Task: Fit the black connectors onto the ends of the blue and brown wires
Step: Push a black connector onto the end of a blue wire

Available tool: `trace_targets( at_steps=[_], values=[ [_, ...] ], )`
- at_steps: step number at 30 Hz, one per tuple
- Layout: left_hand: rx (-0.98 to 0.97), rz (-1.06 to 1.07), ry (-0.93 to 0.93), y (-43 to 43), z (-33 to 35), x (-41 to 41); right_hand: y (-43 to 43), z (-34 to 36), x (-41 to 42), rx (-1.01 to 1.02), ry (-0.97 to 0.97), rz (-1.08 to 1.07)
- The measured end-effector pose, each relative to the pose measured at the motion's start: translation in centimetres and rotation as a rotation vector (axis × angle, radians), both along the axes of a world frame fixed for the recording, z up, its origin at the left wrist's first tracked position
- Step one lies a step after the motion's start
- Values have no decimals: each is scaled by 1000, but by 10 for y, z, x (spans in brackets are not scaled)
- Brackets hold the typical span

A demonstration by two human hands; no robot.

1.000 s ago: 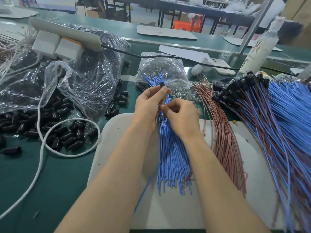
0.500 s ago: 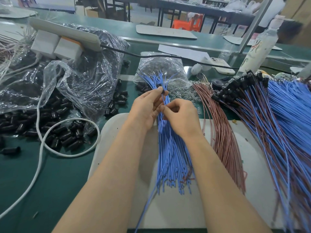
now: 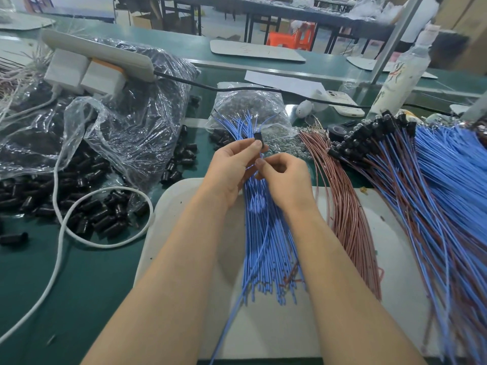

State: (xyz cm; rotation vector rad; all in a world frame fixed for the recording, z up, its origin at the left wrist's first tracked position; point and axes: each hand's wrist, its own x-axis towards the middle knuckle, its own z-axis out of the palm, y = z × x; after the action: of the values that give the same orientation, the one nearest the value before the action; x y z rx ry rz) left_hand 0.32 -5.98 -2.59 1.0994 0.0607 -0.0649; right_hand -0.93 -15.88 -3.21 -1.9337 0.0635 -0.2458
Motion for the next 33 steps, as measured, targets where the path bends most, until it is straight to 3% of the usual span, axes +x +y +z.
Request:
trace_targets(
  at_steps=[6,18,25,27,30,33],
  values=[
    [150,-21,-48,-5,-5,-1,-3,-1,2,65,-26,-27],
    [31,64,-24,-4,-2,-2,-4,-1,1,45,12,85],
    [86,182,-19,-4,-4,-3,2,5,-5,34,51,176],
    [114,198,-55,-4,-5,-2,2,6,-8,-47,22,157],
    [84,265,-31,1,-5,3,-14,9,-6,-387,-73,-39],
    [-29,338,38,8,-5,5,-45,12,-2,-621,94,-288]
  ],
)
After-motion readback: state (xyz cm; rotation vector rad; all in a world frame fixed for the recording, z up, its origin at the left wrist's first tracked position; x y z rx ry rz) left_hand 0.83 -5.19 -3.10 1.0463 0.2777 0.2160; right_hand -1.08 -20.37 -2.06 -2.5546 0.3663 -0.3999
